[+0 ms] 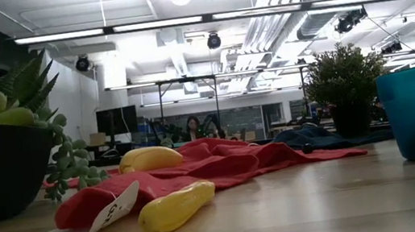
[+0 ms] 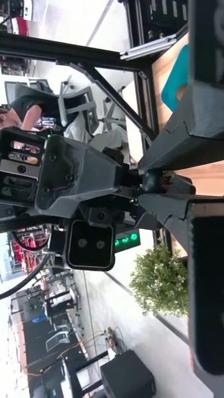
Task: Pick and placing Produce into tupperware
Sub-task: Put the top blueberry into the blue bin
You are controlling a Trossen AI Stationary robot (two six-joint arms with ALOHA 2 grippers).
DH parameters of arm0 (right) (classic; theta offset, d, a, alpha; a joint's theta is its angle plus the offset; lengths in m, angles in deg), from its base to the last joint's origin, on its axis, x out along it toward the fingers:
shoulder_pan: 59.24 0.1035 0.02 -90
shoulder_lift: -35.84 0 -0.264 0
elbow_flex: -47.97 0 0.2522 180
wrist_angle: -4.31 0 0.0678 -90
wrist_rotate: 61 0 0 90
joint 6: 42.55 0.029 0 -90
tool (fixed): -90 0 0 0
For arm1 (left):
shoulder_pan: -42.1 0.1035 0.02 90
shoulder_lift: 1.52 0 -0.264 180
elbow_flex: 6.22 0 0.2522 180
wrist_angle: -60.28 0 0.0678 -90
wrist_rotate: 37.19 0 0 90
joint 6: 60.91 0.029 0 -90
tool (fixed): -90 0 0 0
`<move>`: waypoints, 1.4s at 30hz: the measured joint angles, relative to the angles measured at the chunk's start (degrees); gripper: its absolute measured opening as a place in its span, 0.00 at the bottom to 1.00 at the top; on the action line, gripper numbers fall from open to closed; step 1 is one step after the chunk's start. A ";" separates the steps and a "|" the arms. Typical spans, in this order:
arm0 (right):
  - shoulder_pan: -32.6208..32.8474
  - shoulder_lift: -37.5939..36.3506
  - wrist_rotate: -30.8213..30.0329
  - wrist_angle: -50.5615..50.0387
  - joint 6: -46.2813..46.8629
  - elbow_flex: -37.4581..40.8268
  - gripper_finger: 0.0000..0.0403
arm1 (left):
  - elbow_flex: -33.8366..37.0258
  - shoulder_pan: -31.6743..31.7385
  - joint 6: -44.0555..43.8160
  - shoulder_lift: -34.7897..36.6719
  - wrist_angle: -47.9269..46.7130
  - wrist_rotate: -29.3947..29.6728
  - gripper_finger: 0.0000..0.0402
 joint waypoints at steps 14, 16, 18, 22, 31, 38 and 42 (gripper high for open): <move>0.00 -0.02 -0.22 -0.03 -0.44 0.07 0.51 | 0.03 0.00 1.01 -2.12 1.11 0.88 0.10; -0.01 -0.05 -0.22 0.36 -0.44 0.04 0.51 | -0.02 0.01 1.02 -2.02 1.52 1.08 0.10; -0.01 -0.04 -0.20 0.24 -0.44 0.04 0.51 | -0.02 0.03 1.02 -1.82 1.19 1.27 0.10; -0.01 -0.04 -0.17 0.17 -0.59 0.04 0.51 | -0.02 0.04 1.44 -1.60 1.33 1.44 0.10; -0.01 -0.04 0.17 0.13 -0.87 0.04 0.51 | -0.02 0.04 1.43 -1.21 1.63 2.10 0.10; -0.01 -0.04 0.15 0.13 -0.87 0.04 0.51 | -0.02 0.00 1.43 -1.11 1.46 2.08 0.10; -0.01 -0.04 0.13 0.11 -0.94 0.04 0.47 | -0.02 0.02 1.43 -1.11 1.44 2.08 0.10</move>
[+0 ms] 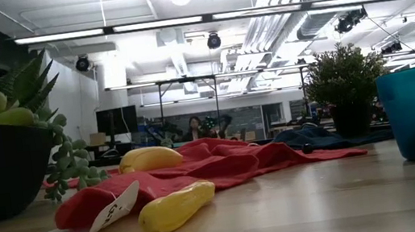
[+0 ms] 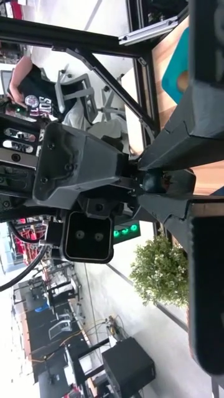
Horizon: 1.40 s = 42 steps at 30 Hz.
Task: Pick and placing Produce into tupperware
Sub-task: Put the top blueberry into the blue bin
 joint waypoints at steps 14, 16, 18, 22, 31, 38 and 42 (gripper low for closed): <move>-0.24 0.00 -0.08 -0.02 0.03 -0.02 0.37 | 0.00 -0.02 -0.02 0.00 -0.31 -0.22 0.10; -0.24 0.00 -0.09 -0.02 0.00 -0.02 0.37 | 0.00 -0.02 -0.02 0.00 -0.29 -0.67 0.10; -0.25 0.00 -0.10 -0.02 -0.01 -0.02 0.37 | 0.00 -0.02 -0.02 0.00 -0.31 -0.77 0.10; -0.26 0.02 -0.09 -0.02 -0.09 -0.02 0.37 | 0.00 -0.02 -0.02 0.00 -0.31 -0.81 0.10; -0.24 0.04 -0.11 -0.02 0.00 -0.02 0.35 | 0.00 -0.02 -0.02 0.00 -0.28 -0.81 0.10; -0.24 0.04 -0.11 -0.02 -0.07 -0.02 0.29 | 0.00 -0.02 -0.02 0.00 -0.28 -0.81 0.10; -0.25 0.04 -0.11 -0.05 -0.11 -0.02 0.26 | 0.00 -0.02 -0.02 0.00 -0.26 -0.81 0.10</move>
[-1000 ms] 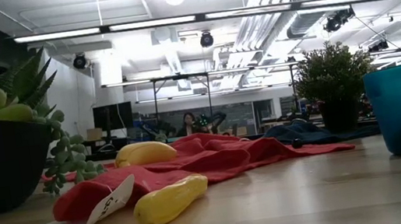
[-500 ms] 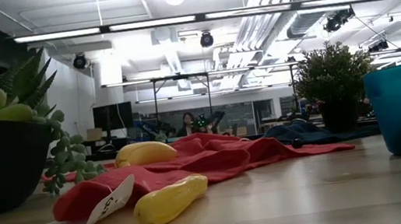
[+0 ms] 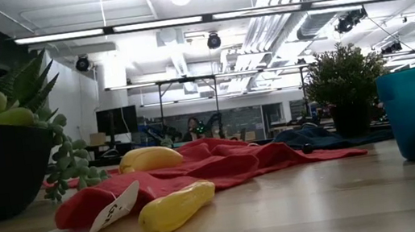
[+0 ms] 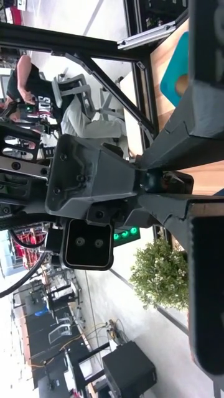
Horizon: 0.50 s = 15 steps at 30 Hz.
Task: Pick and placing Produce into tupperware
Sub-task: Put the top blueberry into the blue bin
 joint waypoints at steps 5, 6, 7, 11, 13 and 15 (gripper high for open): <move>-0.02 0.00 -0.02 -0.08 0.00 0.00 0.23 | 0.00 0.00 0.00 0.02 0.02 0.02 0.10; 0.00 0.00 -0.02 -0.08 0.00 0.00 0.23 | 0.00 0.00 0.00 0.02 0.02 0.02 0.10; 0.00 0.00 -0.02 -0.08 0.00 0.00 0.22 | 0.00 0.00 0.00 0.02 0.02 0.02 0.10; -0.02 0.00 -0.04 -0.08 0.00 0.00 0.20 | 0.00 0.00 0.02 0.04 0.02 0.02 0.10; 0.00 0.00 -0.04 -0.08 0.00 0.00 0.20 | 0.00 0.00 0.02 0.04 0.00 0.02 0.10; -0.01 0.00 -0.04 -0.08 0.02 0.00 0.19 | 0.00 0.00 0.02 0.04 0.00 0.04 0.10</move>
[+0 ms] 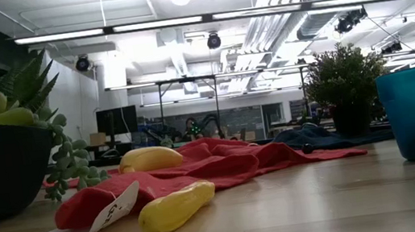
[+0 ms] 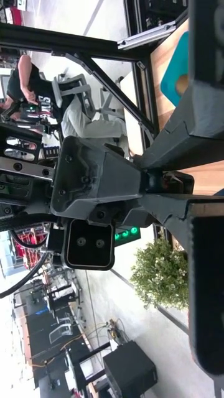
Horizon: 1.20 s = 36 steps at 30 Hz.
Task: Pick and placing Produce into tupperware
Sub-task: Put the top blueberry into the blue bin
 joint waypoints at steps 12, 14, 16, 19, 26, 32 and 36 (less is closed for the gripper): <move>0.01 0.00 -0.18 0.02 0.13 0.00 0.12 | 0.00 0.00 0.07 0.02 -0.07 0.13 0.11; 0.01 0.00 -0.17 0.02 0.13 0.00 0.12 | 0.00 0.00 0.07 0.02 -0.07 0.13 0.11; 0.01 0.00 -0.17 0.03 0.11 0.00 0.12 | 0.00 0.00 0.07 0.02 -0.07 0.13 0.11; 0.01 0.00 -0.17 0.04 0.07 0.00 0.12 | 0.00 0.00 0.07 0.02 -0.07 0.11 0.12; -0.01 0.00 -0.17 0.00 -0.72 0.00 0.11 | 0.00 0.00 1.36 0.02 -0.37 0.13 0.19; -0.01 0.00 -0.79 0.00 -0.72 0.00 0.11 | 0.00 0.00 1.36 0.02 -0.49 0.13 0.24; -0.01 0.00 -0.79 0.00 -0.70 0.00 0.11 | 0.00 0.00 1.46 0.02 -0.49 0.21 0.26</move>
